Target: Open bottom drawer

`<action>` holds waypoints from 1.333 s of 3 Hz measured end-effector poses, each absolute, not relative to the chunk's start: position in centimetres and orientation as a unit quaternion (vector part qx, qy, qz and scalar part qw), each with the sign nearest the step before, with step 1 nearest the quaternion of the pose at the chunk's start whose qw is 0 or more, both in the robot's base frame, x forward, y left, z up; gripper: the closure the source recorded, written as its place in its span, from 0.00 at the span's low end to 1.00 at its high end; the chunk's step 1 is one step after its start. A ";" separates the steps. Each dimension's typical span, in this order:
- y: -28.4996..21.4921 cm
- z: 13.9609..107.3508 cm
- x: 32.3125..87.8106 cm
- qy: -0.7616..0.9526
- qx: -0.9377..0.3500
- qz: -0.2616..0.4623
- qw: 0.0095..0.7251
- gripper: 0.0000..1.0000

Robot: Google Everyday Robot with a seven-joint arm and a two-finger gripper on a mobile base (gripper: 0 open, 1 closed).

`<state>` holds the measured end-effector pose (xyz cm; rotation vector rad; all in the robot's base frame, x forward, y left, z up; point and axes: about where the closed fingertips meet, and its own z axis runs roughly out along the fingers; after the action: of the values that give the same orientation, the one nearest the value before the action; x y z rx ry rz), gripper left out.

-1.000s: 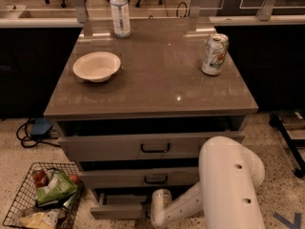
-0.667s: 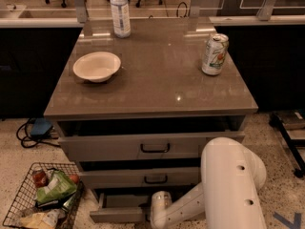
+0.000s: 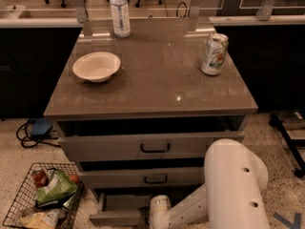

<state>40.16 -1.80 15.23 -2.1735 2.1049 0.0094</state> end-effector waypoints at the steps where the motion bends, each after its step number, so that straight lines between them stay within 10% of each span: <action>1: -1.7 15.5 38.4 0.697 -0.715 -0.004 0.062 1.00; 4: -1.8 15.8 36.3 0.698 -0.713 -0.013 0.067 1.00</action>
Offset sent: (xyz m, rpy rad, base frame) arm -0.1565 0.0022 0.0284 -0.0175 -0.1425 -0.0690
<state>36.32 -1.77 15.78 -2.1494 2.1020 -0.0377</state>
